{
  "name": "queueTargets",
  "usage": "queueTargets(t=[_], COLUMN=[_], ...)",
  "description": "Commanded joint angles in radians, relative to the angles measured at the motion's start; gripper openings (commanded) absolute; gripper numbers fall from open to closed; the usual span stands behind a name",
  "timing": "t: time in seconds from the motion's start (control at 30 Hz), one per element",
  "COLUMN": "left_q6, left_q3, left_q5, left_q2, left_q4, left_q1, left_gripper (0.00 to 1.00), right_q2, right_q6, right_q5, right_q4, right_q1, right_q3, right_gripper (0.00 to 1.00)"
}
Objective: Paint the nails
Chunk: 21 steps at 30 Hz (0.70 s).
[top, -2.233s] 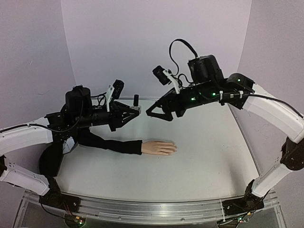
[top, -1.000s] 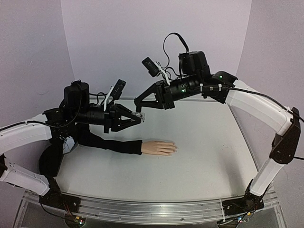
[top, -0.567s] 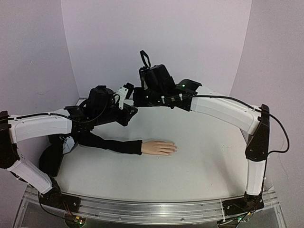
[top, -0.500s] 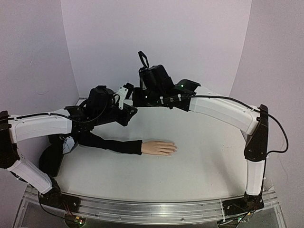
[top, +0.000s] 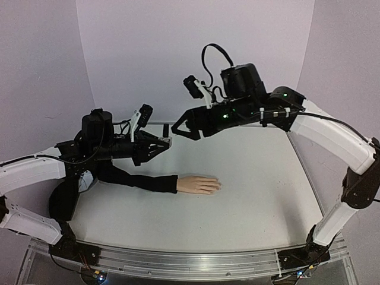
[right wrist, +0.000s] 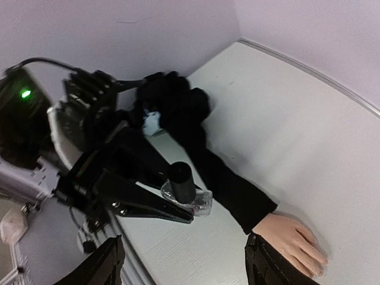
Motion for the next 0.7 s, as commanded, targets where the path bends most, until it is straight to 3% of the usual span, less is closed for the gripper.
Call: queueTargets(t=[0.0, 0.1, 0.27, 0.6, 0.67], left_q6=[-0.037, -0.068, -0.082, -0.093, -0.091], left_q3=[0.045, 0.069, 0.104, 0.121, 0.123], left_q5=[0.405, 0.517, 0.600, 0.637, 0.632], left_q2=[-0.035, -0.027, -0.001, 0.027, 0.028], left_q4=[0.015, 0.029, 0.031, 0.049, 0.048], left_q1=[-0.001, -0.002, -0.001, -0.002, -0.002], left_gripper=[0.00, 0.00, 0.00, 0.00, 0.00], right_q2=[-0.063, -0.057, 0.006, 0.065, 0.067], right_q6=[-0.186, -0.189, -0.169, -0.125, -0.123], right_q5=[-0.451, -0.638, -0.761, -0.822, -0.830], right_q4=[0.076, 0.113, 0.120, 0.163, 0.166], right_q1=[-0.049, -0.059, -0.060, -0.059, -0.059], right_q3=[-0.060, -0.061, -0.003, 0.028, 0.026], right_gripper=[0.66, 0.63, 0.53, 0.32, 0.23])
